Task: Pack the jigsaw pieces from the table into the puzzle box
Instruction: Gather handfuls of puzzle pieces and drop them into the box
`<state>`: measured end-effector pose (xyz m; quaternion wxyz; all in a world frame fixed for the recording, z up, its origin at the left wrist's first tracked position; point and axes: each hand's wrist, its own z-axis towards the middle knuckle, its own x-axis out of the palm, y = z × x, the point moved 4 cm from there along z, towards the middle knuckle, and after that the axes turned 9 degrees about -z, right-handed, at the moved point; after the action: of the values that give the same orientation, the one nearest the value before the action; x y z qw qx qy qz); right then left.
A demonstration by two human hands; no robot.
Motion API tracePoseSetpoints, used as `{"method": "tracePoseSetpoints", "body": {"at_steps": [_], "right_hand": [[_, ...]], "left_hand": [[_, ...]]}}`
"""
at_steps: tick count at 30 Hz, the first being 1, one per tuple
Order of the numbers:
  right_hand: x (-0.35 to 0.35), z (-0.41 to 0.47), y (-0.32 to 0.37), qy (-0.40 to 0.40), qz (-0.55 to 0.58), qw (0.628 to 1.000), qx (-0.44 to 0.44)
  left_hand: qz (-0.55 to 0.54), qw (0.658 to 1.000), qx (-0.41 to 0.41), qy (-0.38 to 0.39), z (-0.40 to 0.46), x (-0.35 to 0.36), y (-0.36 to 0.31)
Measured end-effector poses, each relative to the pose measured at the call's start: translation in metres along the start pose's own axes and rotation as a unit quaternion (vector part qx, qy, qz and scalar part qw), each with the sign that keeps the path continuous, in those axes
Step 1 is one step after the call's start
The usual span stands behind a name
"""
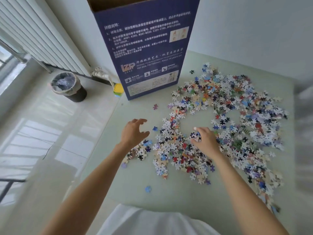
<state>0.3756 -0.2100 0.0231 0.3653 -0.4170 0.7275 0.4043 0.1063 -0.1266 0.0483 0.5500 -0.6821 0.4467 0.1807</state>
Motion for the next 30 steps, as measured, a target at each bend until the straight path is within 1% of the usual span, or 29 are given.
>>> {"method": "tracePoseSetpoints", "body": {"at_steps": [2, 4, 6, 10, 13, 17, 19, 22, 25, 28, 30], "right_hand": [[0.018, -0.005, -0.022, 0.024, -0.034, 0.997, 0.062], [0.031, -0.008, -0.032, 0.066, -0.062, 0.990, 0.112], [0.037, -0.008, -0.028, 0.098, -0.076, 0.984, 0.125], [0.050, -0.008, 0.008, 0.113, -0.094, 0.987, 0.067], [0.060, -0.012, 0.025, 0.078, -0.118, 0.989, 0.050], [0.061, -0.010, 0.033, 0.052, -0.062, 0.995, 0.061], [0.058, -0.010, 0.033, 0.027, -0.047, 0.997, 0.057], [0.053, -0.009, 0.029, -0.015, -0.069, 0.997, 0.044], [0.053, -0.009, 0.026, -0.024, -0.112, 0.993, 0.033], [0.053, -0.007, 0.024, -0.029, -0.105, 0.993, 0.038], [0.055, -0.005, 0.027, -0.016, -0.114, 0.993, 0.025]], "left_hand": [[0.052, 0.995, -0.078, 0.042, -0.009, 0.020, 0.026], [0.067, 0.986, -0.140, 0.059, -0.018, 0.033, 0.046], [0.062, 0.983, -0.159, 0.062, -0.025, 0.045, 0.056], [0.037, 0.989, -0.118, 0.079, -0.029, 0.072, 0.042], [0.013, 0.993, -0.082, 0.086, -0.029, 0.092, 0.022], [-0.002, 0.997, -0.041, 0.071, -0.028, 0.106, 0.006], [-0.020, 0.997, -0.037, 0.065, -0.025, 0.110, 0.004], [-0.040, 0.997, -0.035, 0.062, -0.020, 0.109, 0.005], [-0.041, 0.996, -0.027, 0.071, -0.017, 0.107, 0.005], [-0.020, 0.995, -0.021, 0.097, -0.018, 0.107, 0.002], [-0.003, 0.993, -0.021, 0.113, -0.020, 0.109, -0.001]]}}
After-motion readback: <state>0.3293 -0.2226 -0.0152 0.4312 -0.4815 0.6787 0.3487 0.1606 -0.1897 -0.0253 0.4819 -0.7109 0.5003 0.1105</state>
